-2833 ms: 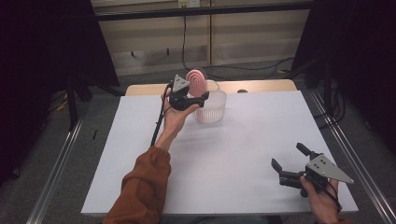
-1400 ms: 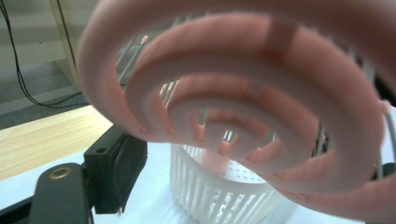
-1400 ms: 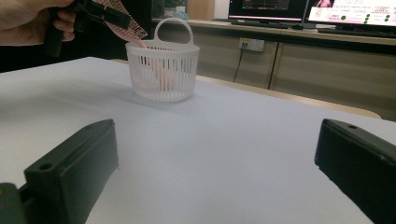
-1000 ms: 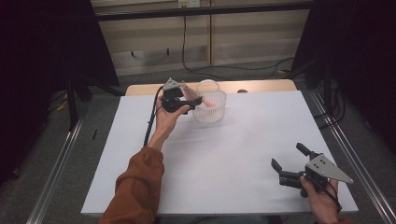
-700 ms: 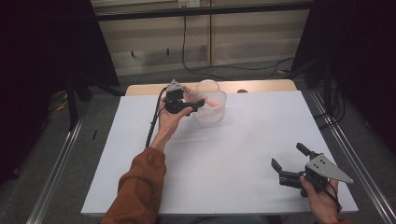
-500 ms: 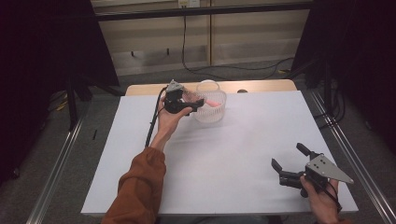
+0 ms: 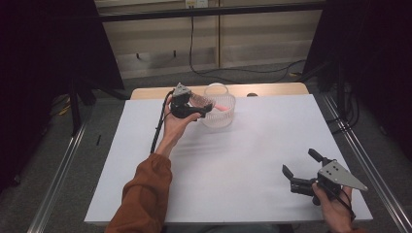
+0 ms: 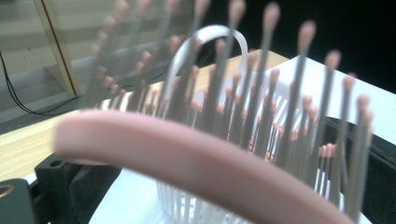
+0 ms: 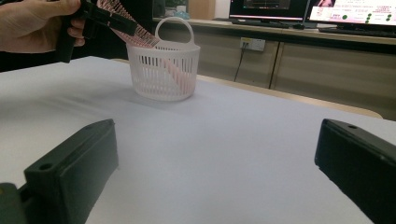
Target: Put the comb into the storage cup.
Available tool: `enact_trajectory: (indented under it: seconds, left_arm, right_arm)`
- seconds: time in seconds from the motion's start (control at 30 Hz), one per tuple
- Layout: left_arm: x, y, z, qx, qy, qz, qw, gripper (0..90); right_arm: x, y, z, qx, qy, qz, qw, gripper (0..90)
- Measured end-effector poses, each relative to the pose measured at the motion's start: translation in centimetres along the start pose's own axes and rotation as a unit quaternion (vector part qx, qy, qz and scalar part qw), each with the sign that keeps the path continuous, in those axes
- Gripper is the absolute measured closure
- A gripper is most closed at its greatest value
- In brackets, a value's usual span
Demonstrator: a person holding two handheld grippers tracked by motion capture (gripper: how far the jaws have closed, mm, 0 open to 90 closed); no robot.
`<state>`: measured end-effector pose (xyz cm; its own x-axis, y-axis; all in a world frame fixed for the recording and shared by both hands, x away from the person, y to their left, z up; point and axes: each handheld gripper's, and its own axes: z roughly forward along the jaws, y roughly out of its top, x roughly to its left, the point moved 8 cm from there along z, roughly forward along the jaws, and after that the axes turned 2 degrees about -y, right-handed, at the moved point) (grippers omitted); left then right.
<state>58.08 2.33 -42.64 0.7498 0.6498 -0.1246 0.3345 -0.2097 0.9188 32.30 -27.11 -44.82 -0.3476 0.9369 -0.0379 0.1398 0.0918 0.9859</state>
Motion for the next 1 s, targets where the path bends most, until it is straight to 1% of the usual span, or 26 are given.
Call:
enact_trajectory:
  seconds: [0.03,0.1,0.13,0.2,0.27,0.3,0.37,0.43,0.5,0.53,0.63,0.73,0.8,0.87,0.93,0.97,1.0]
  left_arm:
    - [0.0,0.1,-0.1,-0.003,-0.001,0.000,1.0000,2.3]
    - [0.1,0.2,-0.4,-0.005,0.007,0.009,0.9999,2.3]
    - [0.1,0.2,-0.5,-0.008,0.008,0.010,0.9999,2.3]
    - [0.0,0.2,-0.9,-0.011,0.002,0.012,0.9999,2.3]
    - [0.0,0.4,-1.3,-0.022,0.003,0.022,0.9995,2.3]
    - [0.1,0.4,-1.5,-0.022,0.005,0.028,0.9994,2.2]
    - [0.2,0.2,-1.8,-0.023,0.012,0.030,0.9992,2.0]
    - [0.2,0.1,-2.2,-0.030,0.011,0.032,0.9990,2.0]
    - [0.1,0.2,-2.5,-0.037,0.012,0.039,0.9985,2.0]
    - [0.0,0.2,-2.7,-0.039,0.011,0.036,0.9985,2.1]
    - [-0.1,0.6,-3.0,-0.049,0.018,0.045,0.9976,2.4]
    - [-0.4,0.8,-3.2,-0.055,0.020,0.053,0.9969,2.7]
    - [-0.5,0.9,-3.5,-0.057,0.022,0.054,0.9966,2.8]
    - [-0.6,0.8,-3.7,-0.063,0.023,0.049,0.9966,2.8]
    - [-0.5,0.6,-3.9,-0.064,0.037,0.050,0.9960,3.1]
    - [-0.6,0.5,-4.0,-0.065,0.036,0.054,0.9958,2.7]
    - [-0.6,0.4,-4.1,-0.064,0.035,0.053,0.9959,3.0]
  right_arm:
    - [0.0,0.0,0.0,0.000,0.000,0.000,1.0000,0.0]
    - [0.0,0.0,0.0,0.000,-0.001,0.000,1.0000,0.0]
    - [0.0,0.0,0.0,0.000,-0.001,0.001,1.0000,0.0]
    - [0.0,0.0,0.0,0.000,-0.002,0.001,1.0000,0.0]
    - [0.0,0.0,0.0,0.000,-0.001,0.000,1.0000,0.0]
    - [0.0,0.0,0.0,0.000,-0.001,-0.001,1.0000,0.0]
    - [0.0,0.0,0.0,-0.001,-0.002,0.001,1.0000,0.0]
    - [0.0,0.0,0.0,-0.001,-0.002,0.001,1.0000,0.0]
    - [-0.1,0.0,0.0,-0.002,-0.003,0.000,1.0000,0.0]
    - [0.0,0.0,0.0,-0.001,-0.003,0.001,1.0000,0.0]
    - [-0.1,0.0,0.0,-0.001,-0.004,0.002,1.0000,0.0]
    - [-0.1,0.1,0.0,-0.002,-0.004,0.000,1.0000,0.0]
    - [-0.1,0.1,0.1,-0.002,-0.005,0.001,1.0000,0.0]
    - [-0.1,0.1,0.0,-0.002,-0.004,0.001,1.0000,0.0]
    - [-0.1,0.1,0.0,-0.002,-0.005,0.000,1.0000,0.0]
    - [-0.1,0.1,0.0,-0.002,-0.004,0.000,1.0000,0.0]
    - [-0.1,0.1,0.1,-0.003,-0.004,0.001,1.0000,0.0]
